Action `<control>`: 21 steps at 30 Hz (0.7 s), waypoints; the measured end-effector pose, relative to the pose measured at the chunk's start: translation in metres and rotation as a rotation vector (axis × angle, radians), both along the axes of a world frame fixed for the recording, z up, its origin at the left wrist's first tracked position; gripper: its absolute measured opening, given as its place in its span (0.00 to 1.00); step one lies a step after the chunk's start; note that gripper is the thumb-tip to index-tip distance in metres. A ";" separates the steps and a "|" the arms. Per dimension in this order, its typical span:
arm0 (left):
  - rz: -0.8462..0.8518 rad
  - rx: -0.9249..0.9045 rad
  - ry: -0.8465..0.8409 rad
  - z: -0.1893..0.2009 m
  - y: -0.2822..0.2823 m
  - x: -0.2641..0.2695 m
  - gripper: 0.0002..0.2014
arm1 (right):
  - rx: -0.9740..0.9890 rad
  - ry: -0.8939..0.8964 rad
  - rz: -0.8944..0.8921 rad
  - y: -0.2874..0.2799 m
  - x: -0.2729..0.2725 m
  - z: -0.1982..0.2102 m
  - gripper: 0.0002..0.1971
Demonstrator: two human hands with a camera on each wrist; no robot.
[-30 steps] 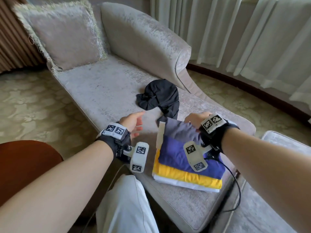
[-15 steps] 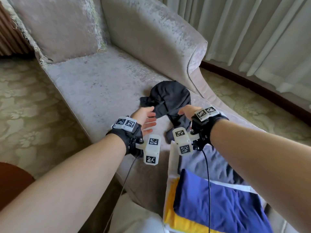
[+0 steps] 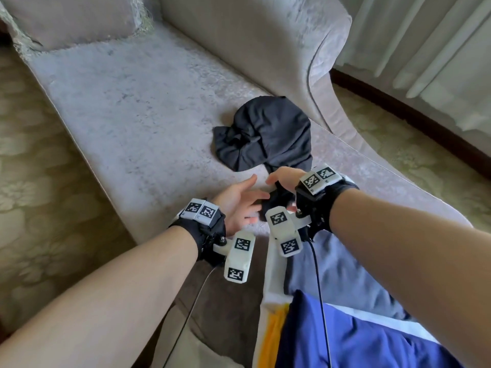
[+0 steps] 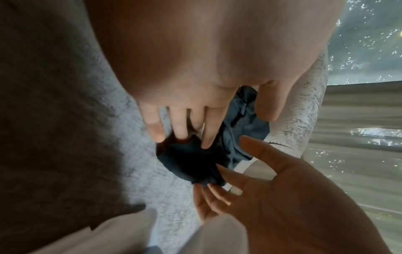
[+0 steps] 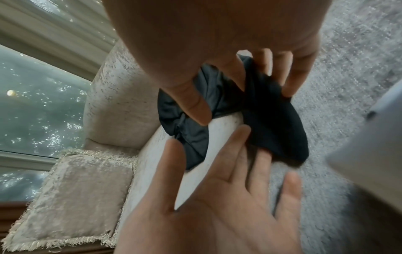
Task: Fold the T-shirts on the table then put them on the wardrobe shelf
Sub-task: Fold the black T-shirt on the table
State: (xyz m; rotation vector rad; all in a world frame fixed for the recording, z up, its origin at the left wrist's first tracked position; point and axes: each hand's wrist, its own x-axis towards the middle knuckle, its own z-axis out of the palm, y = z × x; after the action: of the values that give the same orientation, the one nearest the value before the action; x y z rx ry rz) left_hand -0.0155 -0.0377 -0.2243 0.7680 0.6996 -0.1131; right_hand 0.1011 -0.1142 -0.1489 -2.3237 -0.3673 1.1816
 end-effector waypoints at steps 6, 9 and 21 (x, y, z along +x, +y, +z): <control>0.053 0.025 -0.092 0.020 -0.008 -0.010 0.26 | 0.136 0.015 -0.226 -0.002 -0.010 0.020 0.08; 0.186 0.082 -0.141 0.042 -0.004 -0.017 0.19 | 0.250 -0.015 -0.269 -0.002 -0.018 0.039 0.11; 0.406 0.485 -0.259 0.198 0.006 -0.145 0.20 | 0.563 -0.047 -0.111 0.001 -0.131 0.173 0.18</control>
State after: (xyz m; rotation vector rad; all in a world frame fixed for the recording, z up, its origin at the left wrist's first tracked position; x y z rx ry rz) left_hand -0.1607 -0.0315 -0.0260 1.0619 0.6269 0.5345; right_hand -0.0297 -0.1136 0.0239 -1.8545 -0.5064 0.8353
